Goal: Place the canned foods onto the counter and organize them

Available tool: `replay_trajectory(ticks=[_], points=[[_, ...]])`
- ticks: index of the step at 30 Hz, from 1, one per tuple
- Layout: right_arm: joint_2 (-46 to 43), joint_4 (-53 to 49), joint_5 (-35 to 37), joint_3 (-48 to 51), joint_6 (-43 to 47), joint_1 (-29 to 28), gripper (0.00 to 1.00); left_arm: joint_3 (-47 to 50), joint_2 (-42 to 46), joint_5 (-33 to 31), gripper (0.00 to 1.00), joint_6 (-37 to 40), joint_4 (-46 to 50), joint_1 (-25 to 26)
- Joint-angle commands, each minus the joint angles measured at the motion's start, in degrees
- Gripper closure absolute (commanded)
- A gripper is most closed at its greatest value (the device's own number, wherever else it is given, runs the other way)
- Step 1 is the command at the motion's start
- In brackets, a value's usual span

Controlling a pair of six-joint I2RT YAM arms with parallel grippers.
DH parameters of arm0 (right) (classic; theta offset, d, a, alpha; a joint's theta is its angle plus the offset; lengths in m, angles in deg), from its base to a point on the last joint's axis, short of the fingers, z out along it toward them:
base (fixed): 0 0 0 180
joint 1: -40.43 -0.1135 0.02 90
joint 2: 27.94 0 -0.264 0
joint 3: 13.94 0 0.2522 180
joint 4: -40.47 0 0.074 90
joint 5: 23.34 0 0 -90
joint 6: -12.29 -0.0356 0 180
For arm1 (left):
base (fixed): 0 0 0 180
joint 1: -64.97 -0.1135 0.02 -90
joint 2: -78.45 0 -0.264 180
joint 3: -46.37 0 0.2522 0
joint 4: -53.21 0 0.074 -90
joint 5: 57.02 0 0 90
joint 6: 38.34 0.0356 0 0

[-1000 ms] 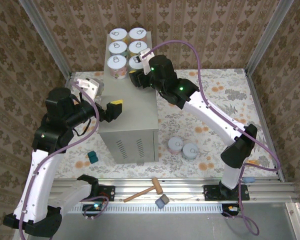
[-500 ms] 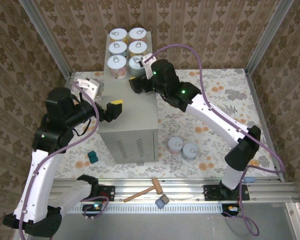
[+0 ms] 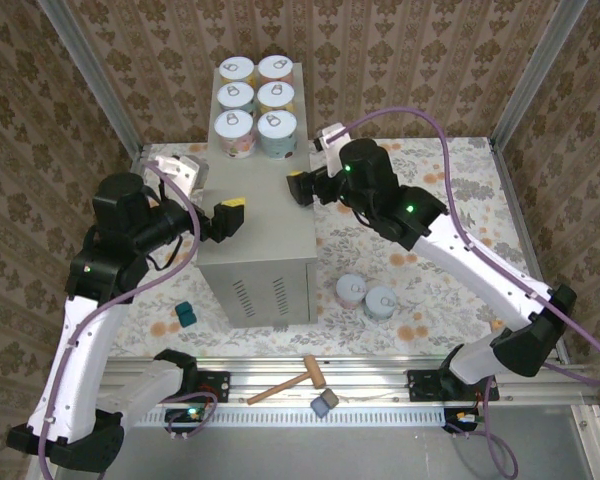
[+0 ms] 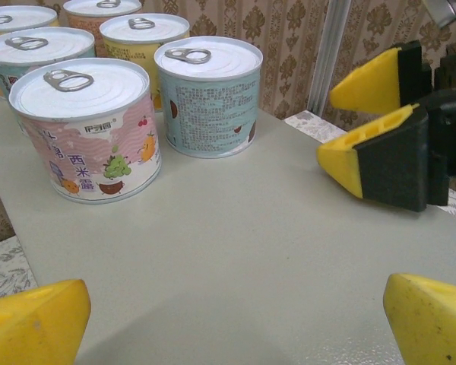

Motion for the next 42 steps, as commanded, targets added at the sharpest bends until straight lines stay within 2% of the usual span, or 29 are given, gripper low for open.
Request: replay_trajectory(ticks=[1,7,20,29,42], points=[[-2.6,-3.0,2.6,1.4,-1.3,0.4,0.00,-1.0,0.1,0.3,0.00,0.7,-1.8,-0.8],[-3.2,-3.0,2.8,0.8,-1.4,1.5,0.00,-0.7,0.9,0.4,0.00,0.2,-2.0,-1.1],[4.4,-5.9,3.4,-7.8,-2.0,2.8,0.00,0.4,1.0,0.5,0.00,-0.2,-2.2,-1.1],[7.0,-6.4,2.2,-9.2,-3.6,6.1,0.00,-0.3,0.2,0.2,0.00,0.0,-1.6,-1.1],[11.4,-7.2,0.8,-12.7,-3.2,7.6,0.00,-0.4,-0.4,0.4,0.00,-0.1,-1.6,-1.1]])
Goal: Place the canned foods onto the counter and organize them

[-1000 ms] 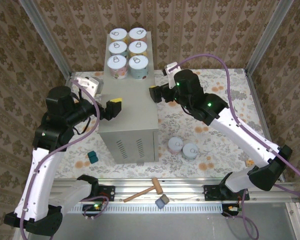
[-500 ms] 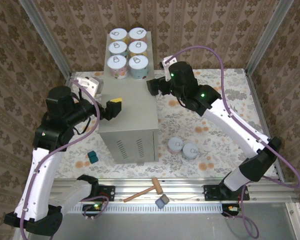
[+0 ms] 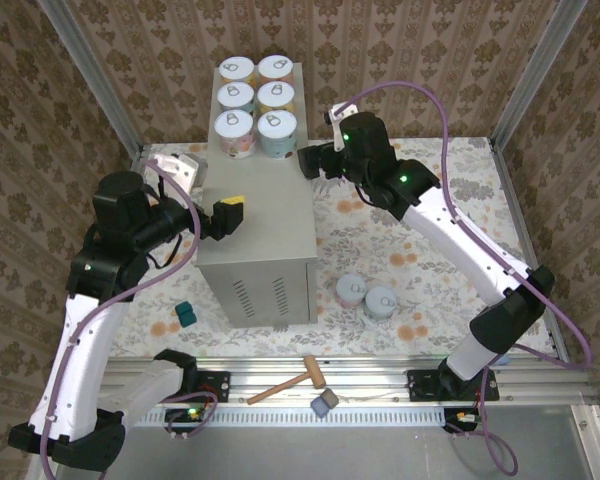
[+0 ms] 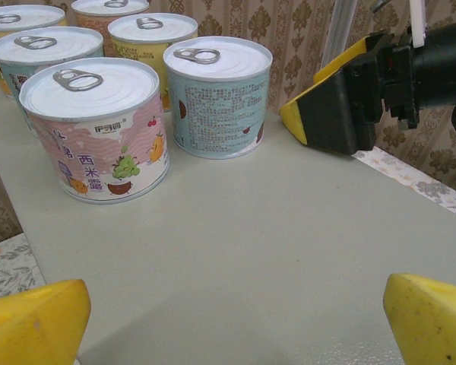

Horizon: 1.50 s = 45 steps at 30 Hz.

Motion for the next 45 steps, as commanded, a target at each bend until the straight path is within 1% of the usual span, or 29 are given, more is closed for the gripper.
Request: replay_trajectory(ticks=[1,16,24,28,33,36,39,40,45], points=[[2.1,-1.9,0.1,-1.6,-0.4,0.6,0.00,-0.4,0.0,0.4,0.00,0.0,-1.2,-0.3],[4.8,-2.2,-1.2,-3.7,-0.8,1.3,0.00,-0.2,0.1,0.2,0.00,0.3,-1.4,-0.3],[4.3,-1.9,-1.4,-3.4,-1.0,1.3,0.00,0.0,0.0,0.5,0.00,0.2,-1.6,-0.3],[1.7,-1.2,-1.0,-1.1,-1.1,1.4,0.00,-1.3,-1.0,2.5,0.00,-0.2,-0.8,-0.2],[-4.5,-1.2,0.3,2.8,-1.0,1.4,0.00,-3.5,-2.1,4.1,0.00,-0.7,0.5,0.9],[-9.1,-1.9,1.8,6.3,-1.3,1.4,0.00,-4.5,-3.0,5.5,0.00,-0.8,1.5,2.4],[-12.9,-4.6,4.1,10.2,-3.2,2.1,0.00,-6.3,-4.4,5.6,0.00,-0.2,3.3,5.0],[-15.3,-5.8,4.7,11.6,-4.3,2.6,0.00,-6.8,-4.8,5.4,0.00,0.0,3.9,6.0],[-20.2,-11.2,8.5,18.3,-8.9,3.4,0.00,-8.4,-6.1,2.2,0.00,0.2,4.4,12.8]])
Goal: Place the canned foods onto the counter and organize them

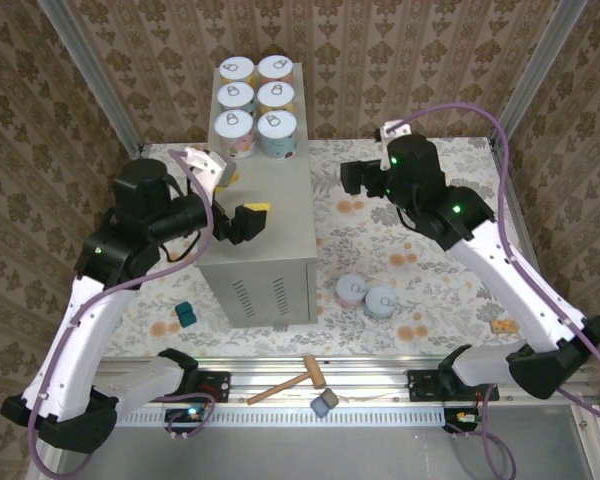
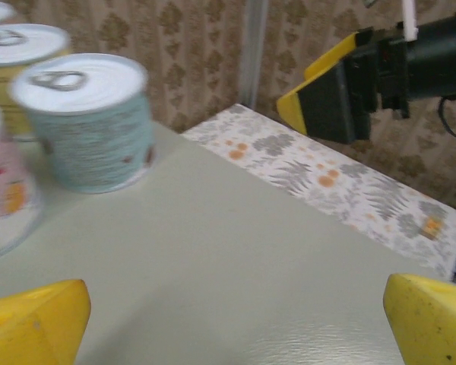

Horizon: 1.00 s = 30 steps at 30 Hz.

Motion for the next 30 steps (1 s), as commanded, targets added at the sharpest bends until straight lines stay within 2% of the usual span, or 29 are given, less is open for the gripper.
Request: replay_trajectory(ticks=[1,7,13,19,26,30], points=[[-2.5,-5.8,4.8,5.5,-5.1,0.3,0.00,-2.4,-1.0,-1.4,0.00,0.3,1.5,3.6],[-8.1,-4.6,4.5,19.0,-11.4,0.3,0.00,-4.5,-3.2,-4.9,0.00,0.7,2.6,10.2],[-8.8,-1.2,-0.9,29.3,-16.1,-0.3,0.00,-6.2,-5.1,-7.3,0.00,1.2,2.8,15.6],[-5.0,1.8,-5.2,34.1,-16.0,-3.1,0.00,-6.7,-6.0,-10.1,0.00,1.8,2.8,19.3],[0.7,6.0,-9.4,36.7,-12.2,-7.0,0.00,-6.4,-5.9,-12.0,0.00,1.7,3.4,21.0],[3.9,7.8,-9.3,37.3,-10.2,-9.3,0.00,-6.6,-6.0,-12.7,0.00,1.8,3.7,21.5]])
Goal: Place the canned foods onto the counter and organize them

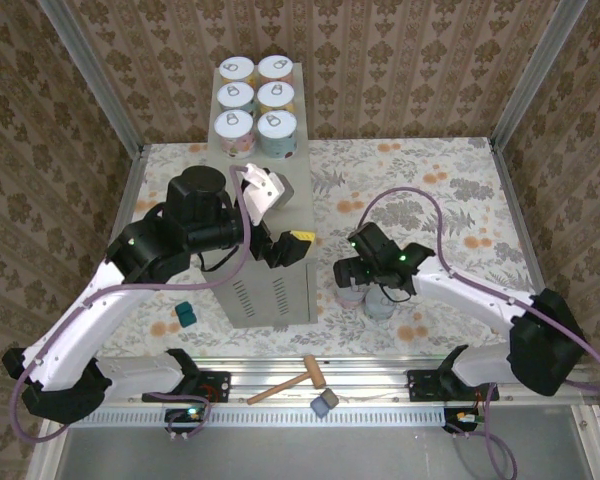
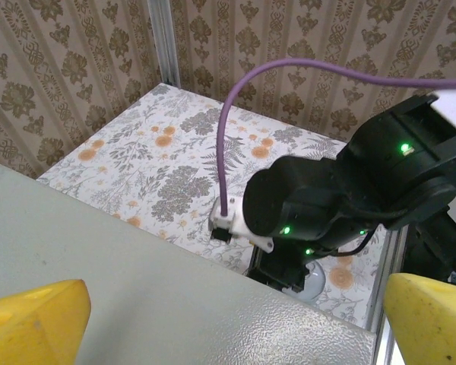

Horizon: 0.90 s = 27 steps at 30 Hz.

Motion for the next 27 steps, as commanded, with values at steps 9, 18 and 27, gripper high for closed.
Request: replay_trajectory(ticks=[9,18,27], points=[[3.8,5.2,-2.3,2.7,4.2,-2.5,0.00,-2.2,-1.0,-2.3,0.00,1.6,0.7,0.8],[4.8,5.2,-2.1,3.2,5.2,-2.9,0.00,-2.8,-1.9,-2.5,0.00,2.2,0.6,0.9],[5.9,4.5,-0.2,3.7,4.3,-3.6,0.02,-3.0,-2.0,-2.9,0.00,2.7,1.1,0.9]])
